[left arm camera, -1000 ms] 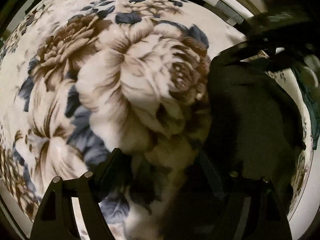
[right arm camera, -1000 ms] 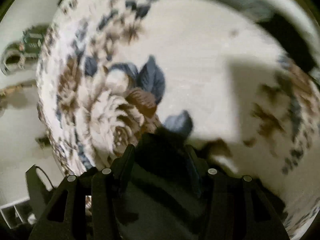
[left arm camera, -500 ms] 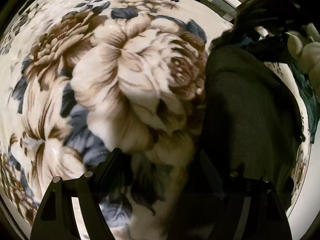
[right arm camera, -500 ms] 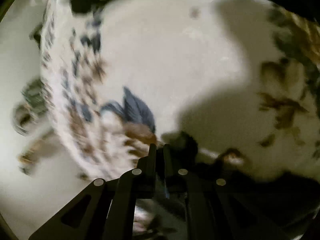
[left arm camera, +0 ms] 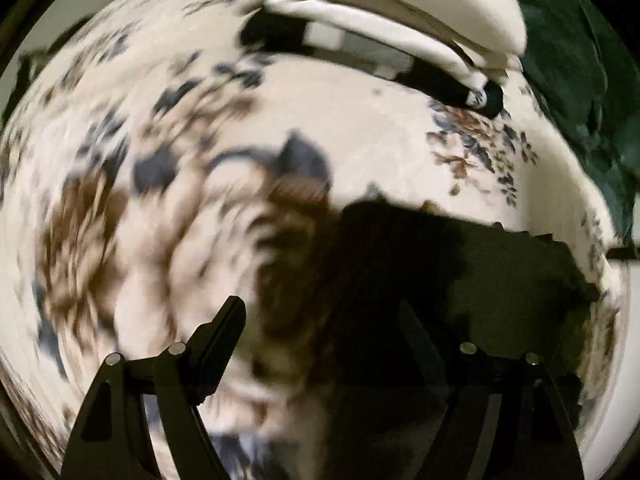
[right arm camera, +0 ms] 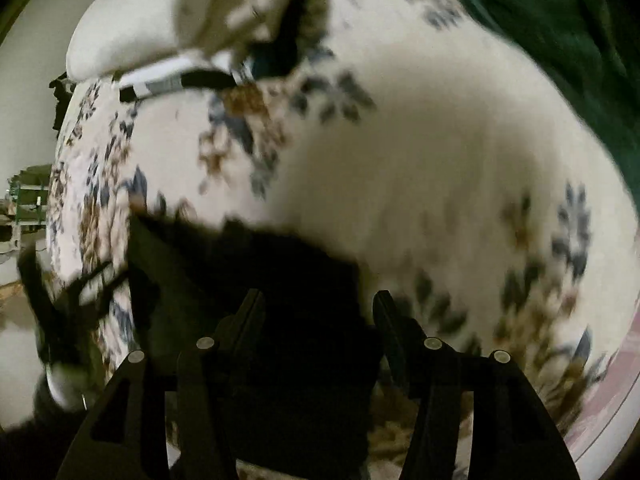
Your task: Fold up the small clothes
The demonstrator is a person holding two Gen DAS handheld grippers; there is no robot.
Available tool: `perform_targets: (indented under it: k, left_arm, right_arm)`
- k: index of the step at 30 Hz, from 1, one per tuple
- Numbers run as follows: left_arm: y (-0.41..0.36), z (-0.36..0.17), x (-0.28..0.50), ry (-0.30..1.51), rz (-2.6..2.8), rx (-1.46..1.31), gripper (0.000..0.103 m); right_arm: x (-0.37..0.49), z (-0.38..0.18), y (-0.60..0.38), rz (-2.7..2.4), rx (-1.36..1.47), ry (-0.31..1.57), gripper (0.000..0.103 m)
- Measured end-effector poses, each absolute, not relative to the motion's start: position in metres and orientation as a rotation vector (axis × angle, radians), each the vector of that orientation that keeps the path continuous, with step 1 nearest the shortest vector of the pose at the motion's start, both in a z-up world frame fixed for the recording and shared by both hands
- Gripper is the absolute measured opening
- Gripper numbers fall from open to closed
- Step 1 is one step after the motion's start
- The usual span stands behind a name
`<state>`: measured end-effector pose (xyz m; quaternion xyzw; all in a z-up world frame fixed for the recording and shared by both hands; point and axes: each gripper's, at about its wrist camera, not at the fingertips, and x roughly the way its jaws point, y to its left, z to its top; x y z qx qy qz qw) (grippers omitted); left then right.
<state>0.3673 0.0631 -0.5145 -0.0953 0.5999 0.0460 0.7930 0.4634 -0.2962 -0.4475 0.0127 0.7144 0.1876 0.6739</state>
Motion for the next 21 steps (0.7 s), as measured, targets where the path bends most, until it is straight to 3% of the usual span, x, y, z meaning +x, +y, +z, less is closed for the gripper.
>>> perform_targets:
  k: [6, 7, 8, 9, 14, 17, 21]
  left_arm:
    - [0.037, -0.521, 0.400, 1.313, 0.079, -0.070, 0.077]
    - [0.035, -0.522, 0.403, 1.316, 0.082, -0.054, 0.077]
    - [0.034, -0.523, 0.404, 1.317, 0.083, -0.042, 0.078]
    - [0.033, -0.524, 0.404, 1.318, 0.086, -0.033, 0.079]
    - [0.038, -0.527, 0.404, 1.336, 0.103, -0.064, 0.081]
    - [0.043, -0.531, 0.408, 1.344, 0.108, -0.091, 0.081]
    - [0.050, -0.534, 0.411, 1.358, 0.117, -0.140, 0.081]
  right_arm:
    - [0.417, -0.481, -0.286, 0.503, -0.108, 1.563, 0.061]
    - [0.417, -0.485, -0.280, 0.499, -0.117, 1.538, 0.043]
    - [0.420, -0.488, -0.281, 0.471, -0.100, 1.498, 0.019]
    - [0.426, -0.489, -0.285, 0.442, -0.059, 1.490, 0.003]
    - [0.462, -0.467, -0.312, 0.329, 0.214, 1.354, 0.001]
    - [0.479, -0.463, -0.311, 0.251, 0.167, 1.316, 0.000]
    - [0.508, -0.491, -0.321, 0.247, 0.268, 1.445, 0.000]
